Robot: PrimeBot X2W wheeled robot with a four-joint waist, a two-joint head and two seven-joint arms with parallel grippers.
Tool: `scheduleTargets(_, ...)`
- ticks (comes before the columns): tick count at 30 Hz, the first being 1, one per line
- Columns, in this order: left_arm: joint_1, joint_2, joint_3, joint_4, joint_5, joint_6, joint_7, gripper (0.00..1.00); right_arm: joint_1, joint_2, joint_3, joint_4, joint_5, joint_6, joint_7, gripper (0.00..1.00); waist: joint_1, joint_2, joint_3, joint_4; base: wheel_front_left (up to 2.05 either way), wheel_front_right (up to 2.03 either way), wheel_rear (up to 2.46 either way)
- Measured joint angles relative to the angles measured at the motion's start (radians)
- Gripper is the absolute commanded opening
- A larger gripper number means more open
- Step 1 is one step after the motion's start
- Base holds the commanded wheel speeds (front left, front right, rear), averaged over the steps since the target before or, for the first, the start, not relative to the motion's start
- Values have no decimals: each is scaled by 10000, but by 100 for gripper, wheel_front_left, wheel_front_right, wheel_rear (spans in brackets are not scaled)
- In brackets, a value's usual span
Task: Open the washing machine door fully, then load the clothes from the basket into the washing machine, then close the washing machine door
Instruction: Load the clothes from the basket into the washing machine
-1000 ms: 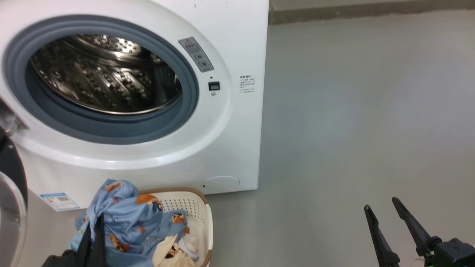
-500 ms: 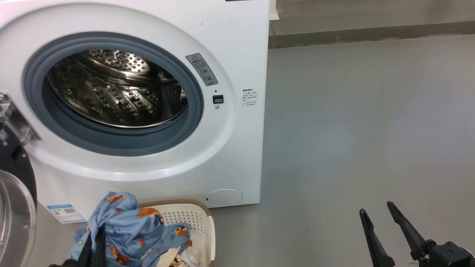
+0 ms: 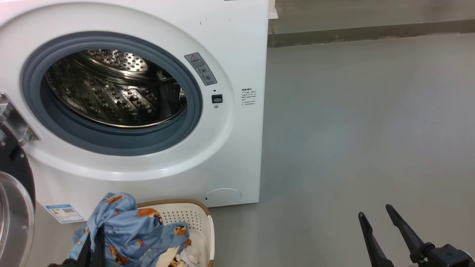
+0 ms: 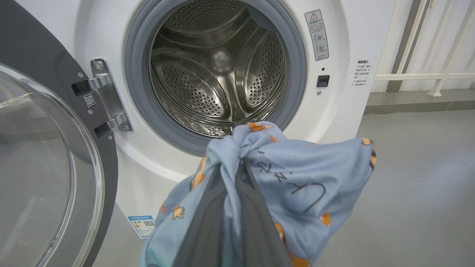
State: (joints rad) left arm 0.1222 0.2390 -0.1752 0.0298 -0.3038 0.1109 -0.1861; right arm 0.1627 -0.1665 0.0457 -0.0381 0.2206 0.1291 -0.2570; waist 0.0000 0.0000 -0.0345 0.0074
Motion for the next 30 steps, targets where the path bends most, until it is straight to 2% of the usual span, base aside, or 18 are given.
scheduleTargets(10,-45,-2,-61,48,-94,2,-2,0,0,-17,25,-27,0,0,0,100,0,0,174,-97,0,0,0)
scheduleTargets(15,-454,-38,-42,554,-359,-6,2,0,-2,-59,36,-63,4,0,0,100,0,0,363,-110,0,0,0)
scheduleTargets(22,-2123,-261,42,1948,-677,-121,12,0,-193,-222,115,-245,21,0,0,100,0,0,1011,-164,0,0,0)
scheduleTargets(30,-4915,-270,291,3881,-1143,-614,96,0,-1111,-270,123,-529,117,0,0,100,2,0,2245,-325,0,0,0)
